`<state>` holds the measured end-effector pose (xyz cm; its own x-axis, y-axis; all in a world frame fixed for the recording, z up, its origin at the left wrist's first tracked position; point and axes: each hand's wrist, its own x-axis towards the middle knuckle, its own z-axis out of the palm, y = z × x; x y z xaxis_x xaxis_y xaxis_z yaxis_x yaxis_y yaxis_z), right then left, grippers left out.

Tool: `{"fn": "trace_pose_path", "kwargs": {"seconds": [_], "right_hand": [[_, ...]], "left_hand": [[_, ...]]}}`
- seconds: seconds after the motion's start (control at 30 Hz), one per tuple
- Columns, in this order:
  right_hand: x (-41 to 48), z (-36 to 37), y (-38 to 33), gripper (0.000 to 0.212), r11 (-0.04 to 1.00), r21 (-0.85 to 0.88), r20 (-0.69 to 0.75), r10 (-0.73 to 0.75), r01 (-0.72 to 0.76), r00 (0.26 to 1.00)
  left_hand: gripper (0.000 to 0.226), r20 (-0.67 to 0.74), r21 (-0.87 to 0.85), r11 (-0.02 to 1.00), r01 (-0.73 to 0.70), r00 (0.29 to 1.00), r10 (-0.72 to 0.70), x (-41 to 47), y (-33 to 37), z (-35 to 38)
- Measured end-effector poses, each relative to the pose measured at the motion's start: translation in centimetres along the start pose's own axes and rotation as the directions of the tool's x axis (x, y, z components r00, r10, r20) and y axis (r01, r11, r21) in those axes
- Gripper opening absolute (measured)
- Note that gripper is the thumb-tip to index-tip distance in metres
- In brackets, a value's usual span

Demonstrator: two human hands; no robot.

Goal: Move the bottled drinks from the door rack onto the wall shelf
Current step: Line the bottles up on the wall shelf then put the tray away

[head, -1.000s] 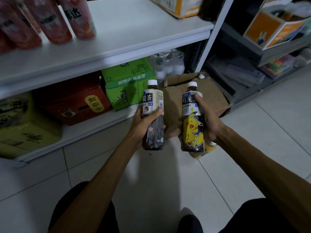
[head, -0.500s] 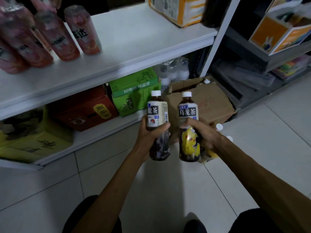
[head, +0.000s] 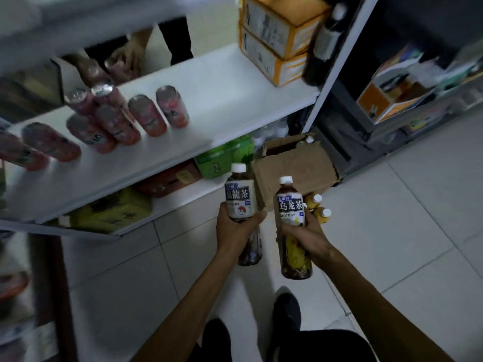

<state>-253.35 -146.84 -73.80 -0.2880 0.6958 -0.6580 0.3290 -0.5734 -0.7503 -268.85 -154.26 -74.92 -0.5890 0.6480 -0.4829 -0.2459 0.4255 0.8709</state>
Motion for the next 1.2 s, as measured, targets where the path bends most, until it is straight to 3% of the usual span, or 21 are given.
{"fn": "trace_pose_path", "kwargs": {"seconds": [0.2,0.33,0.53,0.7,0.93,1.07,1.2], "right_hand": [[-9.3,-0.9,-9.4,0.046,0.993,0.043,-0.027,-0.111,0.113,0.993],[-15.0,-1.3,-15.6,0.055,0.971,0.034,-0.062,-0.234,0.236,0.970],[-22.7,-1.3,-24.6,0.058,0.947,-0.066,-0.113,-0.319,0.313,0.941],[-29.5,-1.1,-34.0,0.062,0.898,-0.067,-0.075,-0.440,0.436,0.895],[-37.8,-1.0,-47.4,0.054,0.749,-0.110,-0.084,-0.663,0.654,0.744],[-41.6,-1.1,-53.9,0.046,0.603,-0.156,-0.064,-0.797,0.782,0.601],[-44.7,-1.2,-59.1,0.048,0.492,-0.190,-0.030,-0.868,0.850,0.496]], "left_hand": [[0.070,0.027,0.031,0.998,-0.058,0.998,0.057,-6.3,11.0,-0.3],[0.073,0.028,-0.008,0.996,-0.084,0.996,0.085,-10.4,17.8,-0.7],[0.055,0.023,-0.001,0.985,-0.174,0.985,0.174,-16.1,28.0,-2.0],[0.059,-0.023,-0.028,0.954,-0.297,0.955,0.296,-20.2,38.0,-3.6],[0.050,-0.095,-0.050,0.902,-0.429,0.901,0.424,-26.0,53.0,-5.6],[0.051,-0.172,-0.021,0.823,-0.568,0.813,0.556,-29.2,60.0,-6.8],[0.060,-0.273,0.053,0.719,-0.693,0.682,0.678,-32.4,65.4,-8.3]]}}
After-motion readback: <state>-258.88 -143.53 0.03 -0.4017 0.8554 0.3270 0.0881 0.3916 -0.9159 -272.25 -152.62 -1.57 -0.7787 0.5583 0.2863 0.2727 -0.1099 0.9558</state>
